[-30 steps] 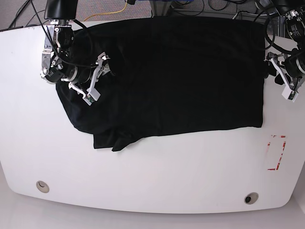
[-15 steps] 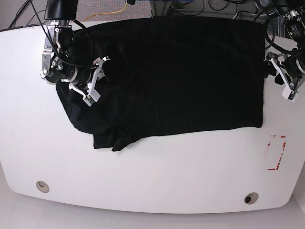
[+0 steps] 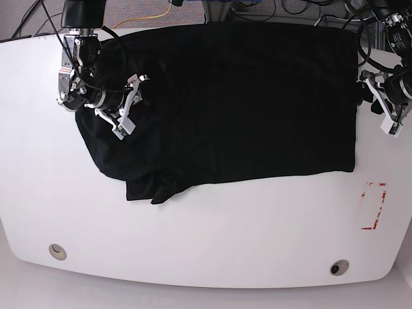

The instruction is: Layout the t-shirt on the table in an organized manner, then fold the t-shirt properly

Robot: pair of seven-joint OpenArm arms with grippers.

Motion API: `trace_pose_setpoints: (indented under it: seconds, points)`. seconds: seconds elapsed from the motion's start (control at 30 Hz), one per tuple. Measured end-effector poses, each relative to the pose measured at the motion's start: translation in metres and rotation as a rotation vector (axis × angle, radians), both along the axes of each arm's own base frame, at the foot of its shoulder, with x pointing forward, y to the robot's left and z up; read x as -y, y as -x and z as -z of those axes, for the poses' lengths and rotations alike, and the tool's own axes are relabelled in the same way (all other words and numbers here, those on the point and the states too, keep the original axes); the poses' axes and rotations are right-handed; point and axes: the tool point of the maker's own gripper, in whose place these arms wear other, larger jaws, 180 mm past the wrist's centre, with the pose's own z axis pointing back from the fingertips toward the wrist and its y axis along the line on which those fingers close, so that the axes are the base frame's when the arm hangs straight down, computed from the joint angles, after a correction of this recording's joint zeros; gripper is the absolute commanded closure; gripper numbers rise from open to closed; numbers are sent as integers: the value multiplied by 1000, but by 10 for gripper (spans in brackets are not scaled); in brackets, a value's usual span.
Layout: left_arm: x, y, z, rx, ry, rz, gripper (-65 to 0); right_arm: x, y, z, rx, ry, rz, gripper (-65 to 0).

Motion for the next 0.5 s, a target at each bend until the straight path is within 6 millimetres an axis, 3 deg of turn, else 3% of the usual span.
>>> trace_pose_setpoints:
  seconds: [0.13, 0.5]
  points:
    - [0, 0, 0, 1, 1, 0, -392, 1, 0, 1, -2, 4, 0, -40]
    - [0, 0, 0, 1, 2, 0, -392, 0, -10, -9, 35, 4, -3, -30]
